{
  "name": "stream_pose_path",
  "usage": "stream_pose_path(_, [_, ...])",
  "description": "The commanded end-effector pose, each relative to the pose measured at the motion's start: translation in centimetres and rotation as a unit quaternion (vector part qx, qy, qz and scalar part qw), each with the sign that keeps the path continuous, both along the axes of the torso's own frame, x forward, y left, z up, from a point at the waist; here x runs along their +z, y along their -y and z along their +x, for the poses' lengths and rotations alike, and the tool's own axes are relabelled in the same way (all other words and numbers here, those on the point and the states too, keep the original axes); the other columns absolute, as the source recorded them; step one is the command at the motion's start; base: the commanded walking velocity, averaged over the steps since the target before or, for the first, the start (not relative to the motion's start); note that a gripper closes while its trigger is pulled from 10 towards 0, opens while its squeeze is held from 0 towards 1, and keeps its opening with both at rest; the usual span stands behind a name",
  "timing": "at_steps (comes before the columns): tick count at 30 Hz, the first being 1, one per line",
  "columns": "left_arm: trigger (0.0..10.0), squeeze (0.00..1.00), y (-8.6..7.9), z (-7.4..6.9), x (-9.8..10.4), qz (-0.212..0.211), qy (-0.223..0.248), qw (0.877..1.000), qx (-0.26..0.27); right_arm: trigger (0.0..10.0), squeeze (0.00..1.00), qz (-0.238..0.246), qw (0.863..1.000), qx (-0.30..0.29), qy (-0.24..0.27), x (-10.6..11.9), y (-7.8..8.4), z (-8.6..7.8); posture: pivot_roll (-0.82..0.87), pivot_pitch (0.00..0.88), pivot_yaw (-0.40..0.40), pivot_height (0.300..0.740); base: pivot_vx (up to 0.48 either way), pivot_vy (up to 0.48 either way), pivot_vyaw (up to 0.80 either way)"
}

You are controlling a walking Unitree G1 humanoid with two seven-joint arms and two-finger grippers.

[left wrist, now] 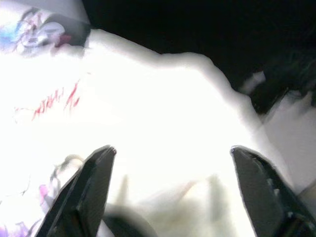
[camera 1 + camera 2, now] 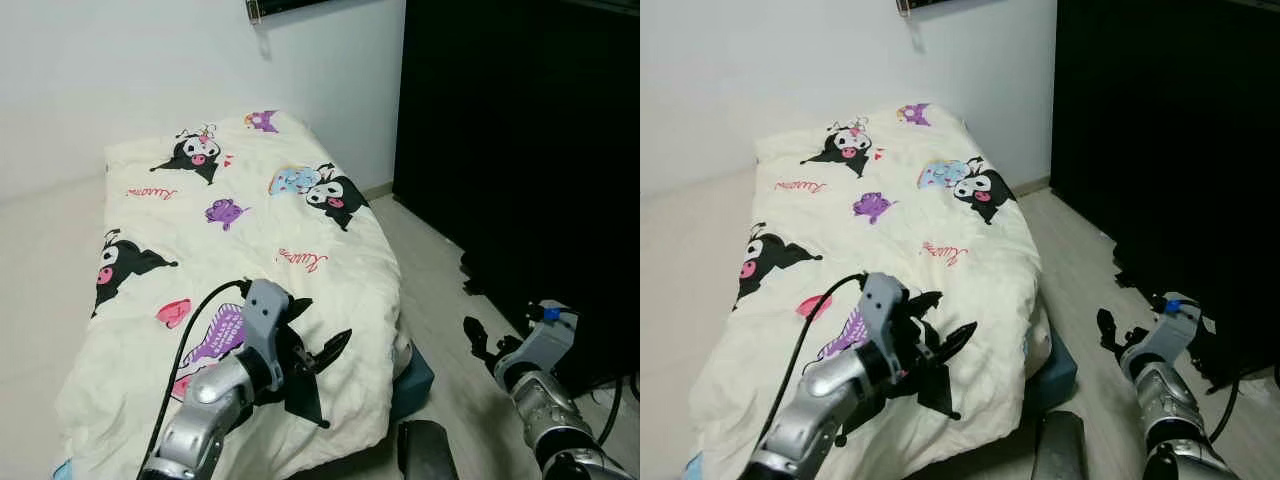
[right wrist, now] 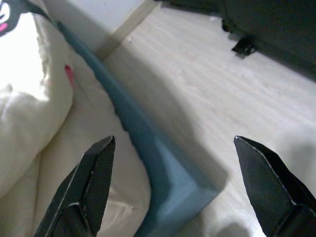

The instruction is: Clean up the room

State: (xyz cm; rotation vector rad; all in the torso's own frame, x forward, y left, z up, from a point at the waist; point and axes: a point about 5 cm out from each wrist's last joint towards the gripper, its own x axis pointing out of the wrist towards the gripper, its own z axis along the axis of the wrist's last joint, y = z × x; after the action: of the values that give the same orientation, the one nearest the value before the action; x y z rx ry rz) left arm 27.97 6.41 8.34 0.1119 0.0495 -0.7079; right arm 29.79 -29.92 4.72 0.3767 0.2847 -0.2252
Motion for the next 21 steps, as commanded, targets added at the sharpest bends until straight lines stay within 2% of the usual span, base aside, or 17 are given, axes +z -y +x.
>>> stream_pose_path(1, [10.0,0.00,1.2,-0.5,-1.7,0.057,-0.001,0.998,0.007,10.0,0.00,-0.005,1.000,0.000,-0.002,0.1,-0.1,0.2,-0.21,0.071,0.100,0.548,0.000,0.000,0.00])
stream_pose_path(4, [10.0,0.00,1.6,-0.6,-1.9,0.053,-0.008,0.999,0.000,10.0,0.00,-0.006,1.000,-0.001,-0.001,0.2,0.0,0.2,-0.21,0.071,0.100,0.548,0.000,0.000,0.00])
stream_pose_path(5, [10.0,0.00,2.9,-0.9,-2.6,0.074,-0.010,0.997,-0.017,10.0,0.00,-0.008,1.000,-0.003,0.001,0.3,0.2,0.2,-0.21,0.073,0.099,0.548,0.000,0.000,0.00])
stream_pose_path(7, [10.0,0.00,2.9,-0.9,-2.6,0.074,-0.010,0.997,-0.017,10.0,0.00,-0.008,1.000,-0.003,0.001,0.3,0.2,0.2,-0.21,0.073,0.099,0.548,0.000,0.000,0.00])
stream_pose_path(8, [10.0,0.00,3.9,-0.9,-3.3,0.113,-0.003,0.993,-0.031,10.0,0.00,-0.009,1.000,-0.005,0.003,0.5,0.4,0.2,-0.22,0.079,0.100,0.548,0.000,0.000,0.00])
stream_pose_path(10, [10.0,0.00,4.1,-0.9,-3.4,0.129,0.003,0.991,-0.033,10.0,0.00,-0.010,1.000,-0.005,0.003,0.5,0.4,0.2,-0.22,0.079,0.100,0.548,0.000,0.000,0.00])
stream_pose_path(13, [10.0,0.00,4.4,-0.3,-4.0,0.202,0.037,0.978,-0.020,10.0,0.00,-0.012,1.000,-0.007,0.008,0.7,0.6,0.2,-0.22,0.092,0.101,0.548,0.000,0.000,0.00])
stream_pose_path(14, [10.0,0.00,4.4,-0.3,-4.0,0.202,0.037,0.978,-0.020,10.0,0.00,-0.012,1.000,-0.007,0.008,0.7,0.6,0.2,-0.22,0.092,0.101,0.548,0.000,0.000,0.00])
stream_pose_path(15, [10.0,0.00,4.4,0.0,-4.4,0.226,0.043,0.973,-0.008,10.0,0.00,-0.013,1.000,-0.007,0.010,0.8,0.7,0.2,-0.23,0.098,0.100,0.548,0.000,0.000,0.00])
stream_pose_path(18, [10.0,0.00,4.3,0.3,-5.0,0.253,0.041,0.967,0.015,10.0,0.00,-0.015,1.000,-0.008,0.012,0.9,0.8,0.2,-0.23,0.106,0.100,0.548,0.000,0.000,0.00])
stream_pose_path(21, [10.0,0.00,4.1,0.5,-5.2,0.261,0.036,0.965,0.023,10.0,0.00,-0.017,1.000,-0.008,0.015,1.0,0.9,0.2,-0.24,0.110,0.099,0.548,0.000,0.000,0.00])
